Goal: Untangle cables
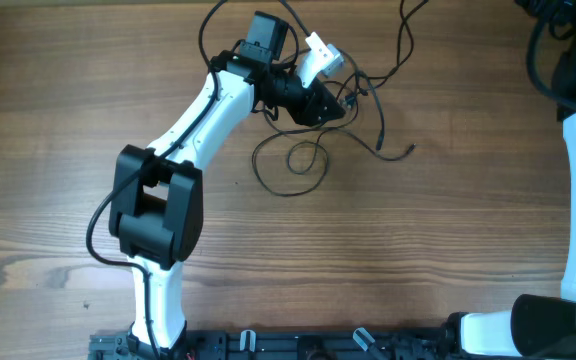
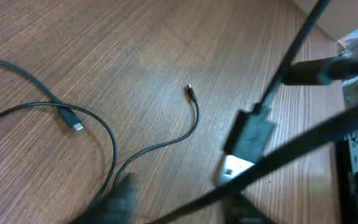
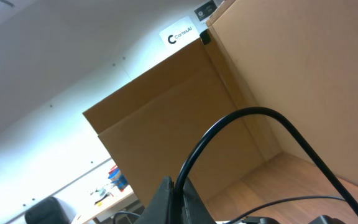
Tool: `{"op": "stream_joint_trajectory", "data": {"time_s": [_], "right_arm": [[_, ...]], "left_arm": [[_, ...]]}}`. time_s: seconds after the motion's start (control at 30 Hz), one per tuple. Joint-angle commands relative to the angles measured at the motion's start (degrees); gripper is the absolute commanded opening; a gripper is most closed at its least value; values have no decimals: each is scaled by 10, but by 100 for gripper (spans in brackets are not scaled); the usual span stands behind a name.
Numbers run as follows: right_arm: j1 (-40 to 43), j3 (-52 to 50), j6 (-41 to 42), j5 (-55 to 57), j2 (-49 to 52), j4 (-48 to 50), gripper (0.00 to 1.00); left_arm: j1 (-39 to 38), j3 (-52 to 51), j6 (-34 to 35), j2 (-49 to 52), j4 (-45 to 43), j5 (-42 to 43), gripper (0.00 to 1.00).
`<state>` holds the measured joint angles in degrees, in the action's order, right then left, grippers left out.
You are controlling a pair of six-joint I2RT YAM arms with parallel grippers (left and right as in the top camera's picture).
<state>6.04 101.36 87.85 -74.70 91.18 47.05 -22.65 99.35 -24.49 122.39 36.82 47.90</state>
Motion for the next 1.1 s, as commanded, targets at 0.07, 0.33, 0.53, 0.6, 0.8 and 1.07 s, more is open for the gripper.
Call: {"op": "stream_joint_trajectory", "data": {"time_s": [0.07, 0.33, 0.53, 0.6, 0.8, 1.07], "right_arm": [[-4, 16, 6, 10, -7, 2, 5], [-4, 15, -135, -8, -7, -174, 5], [-4, 15, -304, 12, -6, -391, 5], [-4, 15, -339, 20, -6, -447, 5], [-4, 15, -438, 61, -6, -606, 5], [-4, 16, -528, 133, -7, -742, 5]], "left_arm": [[1, -1, -3, 10, -4, -47, 4], [60, -1, 26, 5, 11, -101, 4], [131, -1, 24, -14, 52, -101, 5], [149, -1, 24, -21, 58, -101, 6], [170, -1, 24, -44, 61, -101, 6], [170, -1, 24, -64, 61, -108, 6]]}}
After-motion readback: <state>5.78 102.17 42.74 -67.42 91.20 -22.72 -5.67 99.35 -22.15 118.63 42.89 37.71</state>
